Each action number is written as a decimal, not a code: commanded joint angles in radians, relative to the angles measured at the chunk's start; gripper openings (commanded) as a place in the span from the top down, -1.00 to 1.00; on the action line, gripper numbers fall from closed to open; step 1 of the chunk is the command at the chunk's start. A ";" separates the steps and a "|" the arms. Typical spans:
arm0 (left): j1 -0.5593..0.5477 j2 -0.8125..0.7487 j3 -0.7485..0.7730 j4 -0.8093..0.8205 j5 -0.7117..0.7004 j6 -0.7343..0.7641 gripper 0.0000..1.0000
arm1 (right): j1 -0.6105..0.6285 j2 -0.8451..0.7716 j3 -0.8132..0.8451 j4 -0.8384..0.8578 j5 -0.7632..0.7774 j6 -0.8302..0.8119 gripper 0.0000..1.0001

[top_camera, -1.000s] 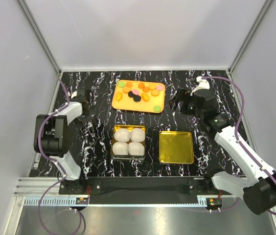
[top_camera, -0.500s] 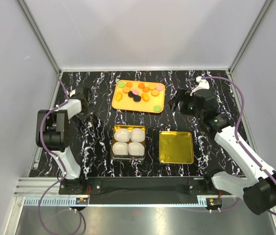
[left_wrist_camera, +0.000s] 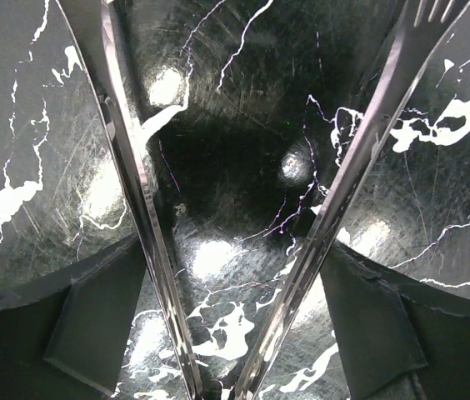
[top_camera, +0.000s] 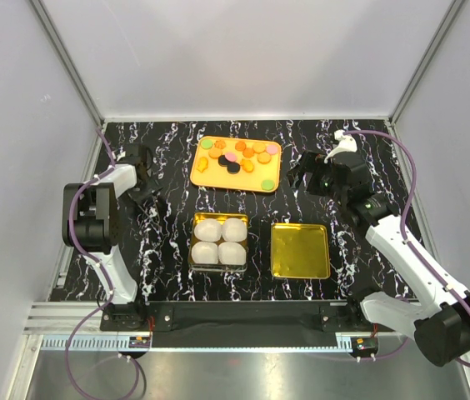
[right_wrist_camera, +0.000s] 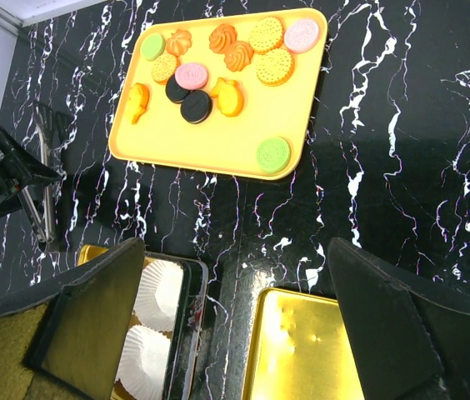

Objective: Pack the cookies

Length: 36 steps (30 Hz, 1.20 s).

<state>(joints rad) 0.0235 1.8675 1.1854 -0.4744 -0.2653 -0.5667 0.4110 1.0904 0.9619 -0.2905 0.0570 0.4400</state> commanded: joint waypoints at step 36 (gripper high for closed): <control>-0.060 -0.169 -0.055 -0.072 0.012 0.042 -0.21 | -0.005 -0.038 0.009 0.016 -0.040 -0.018 -0.99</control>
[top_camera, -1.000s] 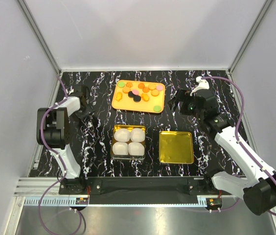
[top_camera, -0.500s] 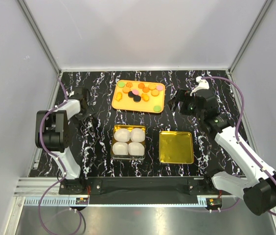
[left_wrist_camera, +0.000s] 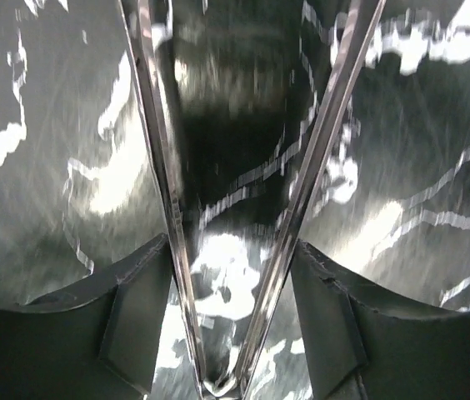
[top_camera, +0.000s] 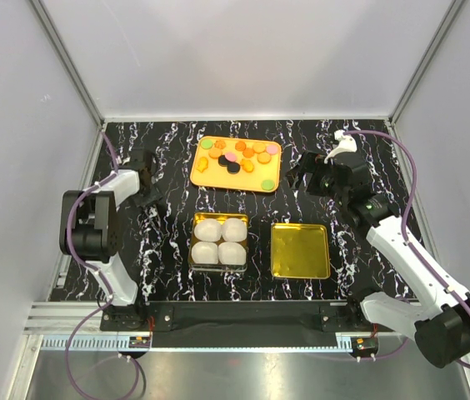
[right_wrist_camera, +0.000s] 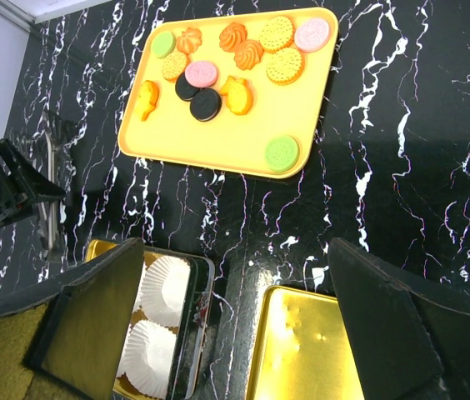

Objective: Pack the cookies

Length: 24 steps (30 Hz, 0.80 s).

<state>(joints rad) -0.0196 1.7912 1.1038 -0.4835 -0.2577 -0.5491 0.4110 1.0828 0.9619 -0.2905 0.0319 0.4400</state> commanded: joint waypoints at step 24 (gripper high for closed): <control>-0.124 -0.391 0.255 -0.277 0.024 0.175 -0.22 | -0.005 -0.007 0.014 0.019 -0.015 -0.017 -0.99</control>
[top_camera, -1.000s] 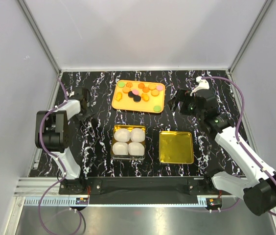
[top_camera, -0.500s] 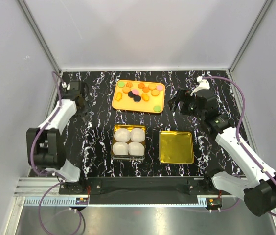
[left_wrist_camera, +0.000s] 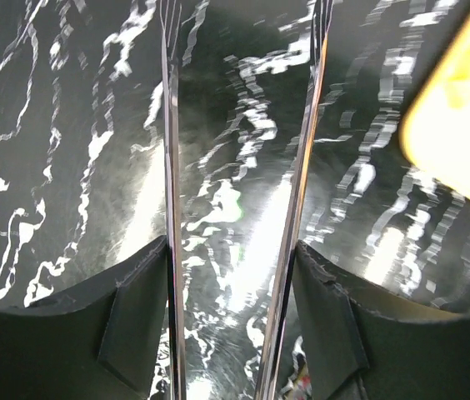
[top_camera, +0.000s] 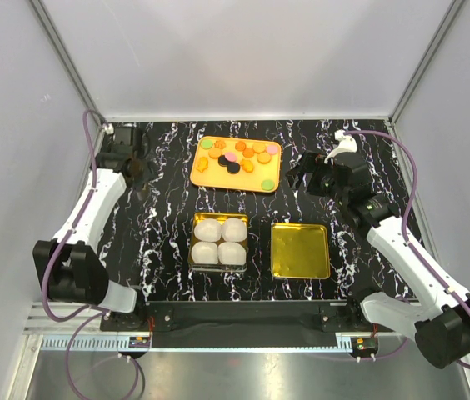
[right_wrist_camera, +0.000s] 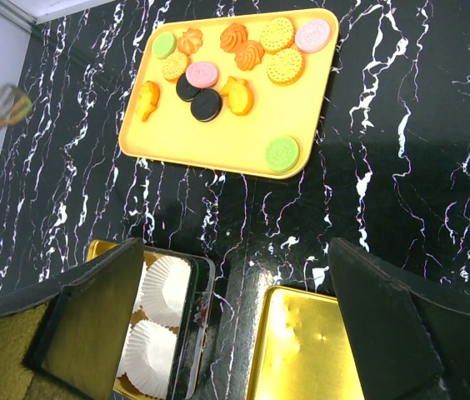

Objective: Pack the cookies

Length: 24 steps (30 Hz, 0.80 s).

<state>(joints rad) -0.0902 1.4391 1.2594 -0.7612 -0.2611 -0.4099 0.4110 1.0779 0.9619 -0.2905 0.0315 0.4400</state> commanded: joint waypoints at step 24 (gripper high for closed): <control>-0.382 0.395 0.546 -0.066 0.095 0.030 -0.20 | -0.005 0.014 0.015 0.008 0.013 -0.029 -0.99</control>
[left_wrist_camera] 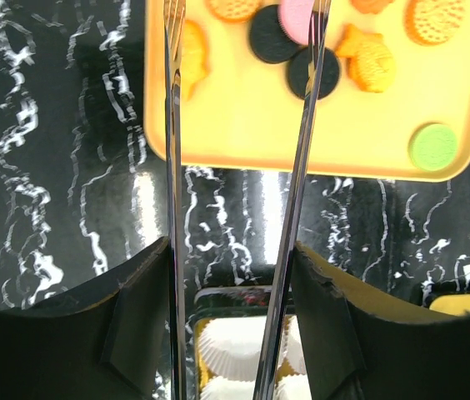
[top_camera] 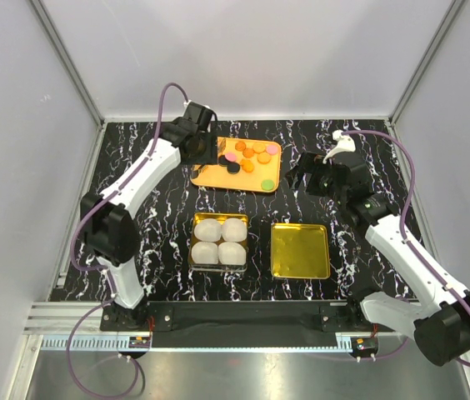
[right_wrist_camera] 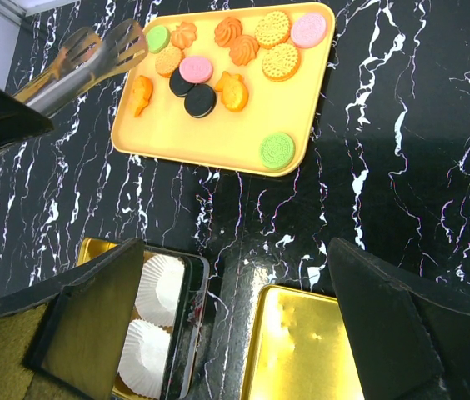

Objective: Pack the cookies

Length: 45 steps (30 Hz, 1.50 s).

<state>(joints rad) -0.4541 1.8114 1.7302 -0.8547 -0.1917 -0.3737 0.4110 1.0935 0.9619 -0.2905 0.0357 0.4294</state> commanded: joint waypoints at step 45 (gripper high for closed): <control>-0.070 0.327 0.275 0.020 0.040 0.010 -0.05 | -0.005 0.014 0.006 0.010 0.016 -0.023 -0.99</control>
<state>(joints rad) -0.5140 2.1445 1.9575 -0.8574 -0.1623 -0.3805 0.4110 1.1080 0.9615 -0.2909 0.0414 0.4213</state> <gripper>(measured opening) 0.532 0.994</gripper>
